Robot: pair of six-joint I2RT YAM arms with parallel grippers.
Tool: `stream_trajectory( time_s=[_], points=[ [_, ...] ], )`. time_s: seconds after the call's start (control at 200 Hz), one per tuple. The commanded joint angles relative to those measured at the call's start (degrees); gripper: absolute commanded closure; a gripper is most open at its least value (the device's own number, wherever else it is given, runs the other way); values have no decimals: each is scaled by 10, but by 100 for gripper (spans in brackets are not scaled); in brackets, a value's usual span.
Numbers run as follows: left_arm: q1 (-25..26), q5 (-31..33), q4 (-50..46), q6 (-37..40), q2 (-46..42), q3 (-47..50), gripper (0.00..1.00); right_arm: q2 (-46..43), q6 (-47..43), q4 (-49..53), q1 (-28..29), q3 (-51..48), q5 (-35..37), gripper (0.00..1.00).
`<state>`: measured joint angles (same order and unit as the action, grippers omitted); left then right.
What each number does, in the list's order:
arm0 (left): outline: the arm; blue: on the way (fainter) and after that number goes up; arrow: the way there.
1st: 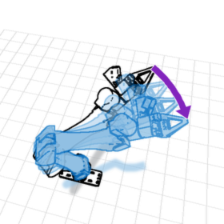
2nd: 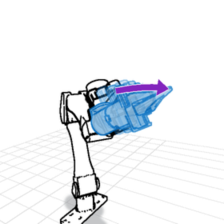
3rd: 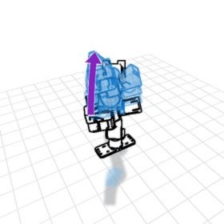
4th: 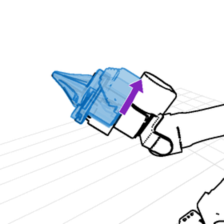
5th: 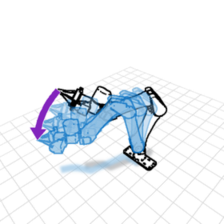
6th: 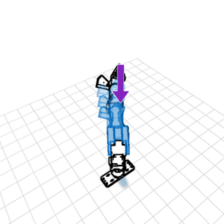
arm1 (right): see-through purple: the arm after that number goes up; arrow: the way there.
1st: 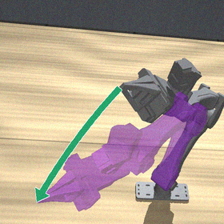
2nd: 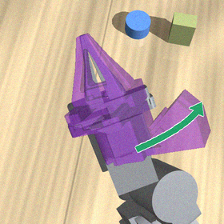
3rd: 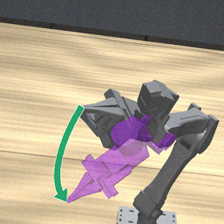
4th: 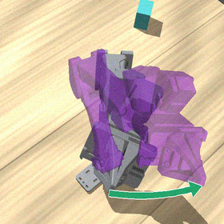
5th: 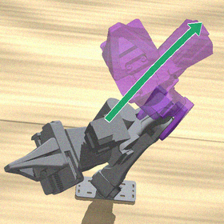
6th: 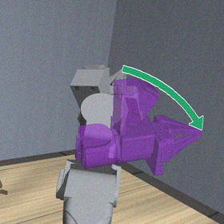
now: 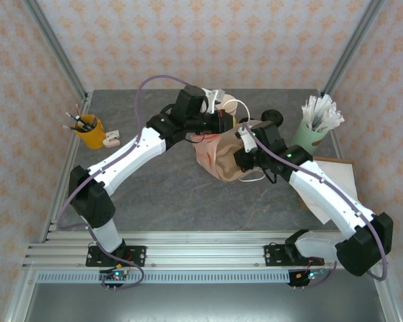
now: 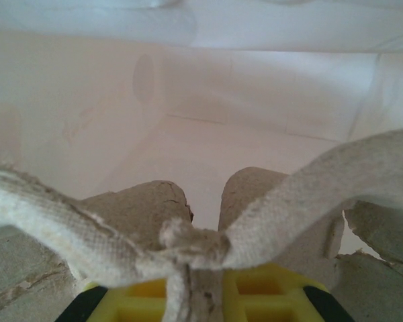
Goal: Pack the takeout coffee
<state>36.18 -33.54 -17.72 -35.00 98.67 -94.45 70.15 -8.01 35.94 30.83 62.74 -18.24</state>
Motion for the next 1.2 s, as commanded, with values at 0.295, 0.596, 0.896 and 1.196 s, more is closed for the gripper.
stream_trajectory(
  time_s=[0.295,0.596,0.896,1.196],
  points=[
    [-5,-49,28,-36,7,6,100,4,165,-145,-5,-25,68,100],
    [-10,-108,43,-59,25,-4,100,7,70,-232,-7,-70,19,100],
    [-17,-42,88,-113,5,16,100,-20,-14,-226,-5,-144,-11,100],
    [0,59,170,-228,-31,58,100,-128,-8,-60,-3,-113,-29,100]
  ],
)
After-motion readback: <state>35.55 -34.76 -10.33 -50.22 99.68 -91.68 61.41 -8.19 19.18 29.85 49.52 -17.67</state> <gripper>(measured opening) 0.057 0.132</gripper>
